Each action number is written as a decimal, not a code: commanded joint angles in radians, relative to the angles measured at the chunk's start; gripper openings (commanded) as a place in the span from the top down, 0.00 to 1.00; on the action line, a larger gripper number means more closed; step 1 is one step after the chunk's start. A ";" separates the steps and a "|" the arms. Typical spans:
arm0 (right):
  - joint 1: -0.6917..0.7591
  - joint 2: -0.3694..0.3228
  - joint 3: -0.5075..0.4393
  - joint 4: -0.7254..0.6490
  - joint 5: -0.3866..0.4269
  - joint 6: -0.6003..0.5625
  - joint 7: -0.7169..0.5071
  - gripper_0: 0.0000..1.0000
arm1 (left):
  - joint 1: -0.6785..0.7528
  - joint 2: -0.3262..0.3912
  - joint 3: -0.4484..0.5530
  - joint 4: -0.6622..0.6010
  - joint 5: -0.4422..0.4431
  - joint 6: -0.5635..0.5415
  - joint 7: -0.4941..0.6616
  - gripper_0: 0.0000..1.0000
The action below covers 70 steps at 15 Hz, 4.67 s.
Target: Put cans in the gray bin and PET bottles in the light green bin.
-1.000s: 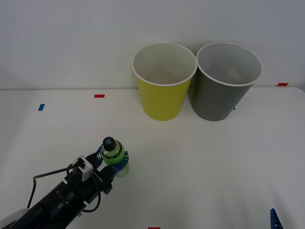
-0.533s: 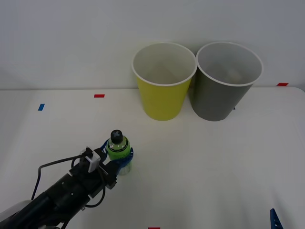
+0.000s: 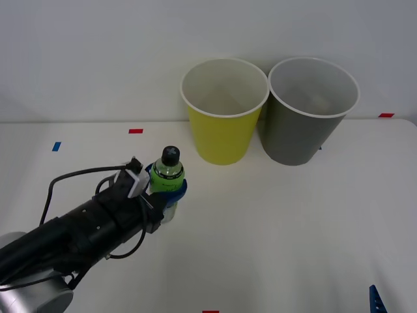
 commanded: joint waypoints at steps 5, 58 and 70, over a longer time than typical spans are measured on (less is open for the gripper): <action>0.000 0.000 0.000 0.000 0.000 0.000 0.000 0.20 | -0.002 -0.186 0.355 -0.349 0.144 0.655 -0.154 1.00; 0.000 0.000 0.000 0.000 0.000 0.000 0.000 0.20 | -0.826 -0.459 0.177 0.475 0.065 0.222 0.009 0.00; 0.000 0.000 0.000 0.000 0.000 0.000 0.000 0.20 | -0.499 -0.395 0.376 -0.005 0.058 0.546 0.003 0.00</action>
